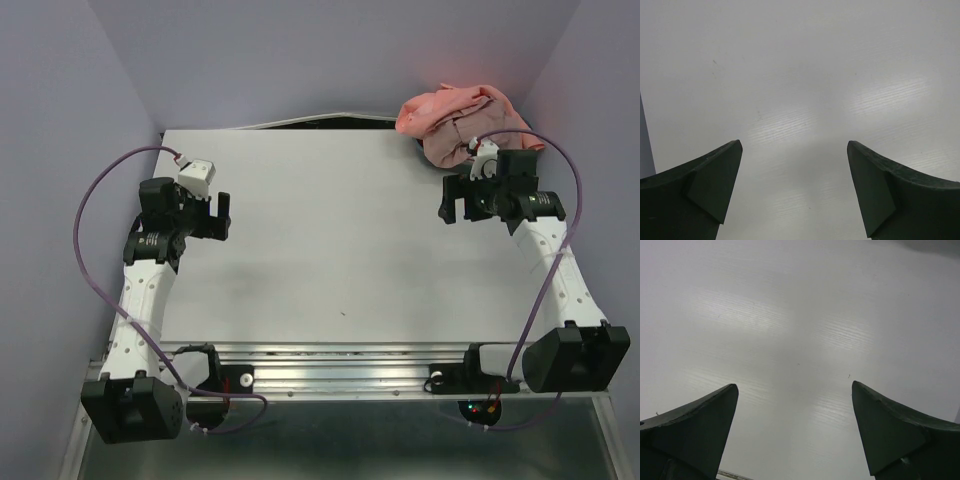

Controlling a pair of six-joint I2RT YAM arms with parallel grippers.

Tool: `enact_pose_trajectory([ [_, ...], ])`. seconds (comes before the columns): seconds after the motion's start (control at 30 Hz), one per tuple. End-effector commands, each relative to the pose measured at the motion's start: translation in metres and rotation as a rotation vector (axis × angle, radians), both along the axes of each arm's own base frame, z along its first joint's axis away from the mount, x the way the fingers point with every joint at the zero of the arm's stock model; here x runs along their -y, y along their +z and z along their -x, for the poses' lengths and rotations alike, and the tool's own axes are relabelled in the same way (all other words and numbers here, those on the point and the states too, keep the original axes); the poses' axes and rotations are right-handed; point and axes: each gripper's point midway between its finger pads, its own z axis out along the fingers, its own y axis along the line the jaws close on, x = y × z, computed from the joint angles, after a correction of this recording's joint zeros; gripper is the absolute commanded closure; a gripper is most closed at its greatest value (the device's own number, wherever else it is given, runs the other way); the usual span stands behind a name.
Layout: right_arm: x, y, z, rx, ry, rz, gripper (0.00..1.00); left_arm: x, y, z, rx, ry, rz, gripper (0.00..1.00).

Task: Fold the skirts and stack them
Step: Grab the skirt from the pile

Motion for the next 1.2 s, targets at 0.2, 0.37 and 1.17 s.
enact_pose_trajectory([
  [0.2,0.052,0.036,-0.049,0.103,-0.067,0.001,0.0,0.015,0.029,-0.001,0.047,-0.085,0.037,0.01],
  [0.37,0.1,0.049,-0.078,0.127,-0.129,-0.079,0.0,0.025,0.043,0.001,0.075,-0.137,0.059,0.01],
  [1.17,0.263,0.039,-0.267,0.521,-0.534,-0.225,0.35,0.053,0.037,-0.007,0.038,-0.227,0.213,0.02],
])
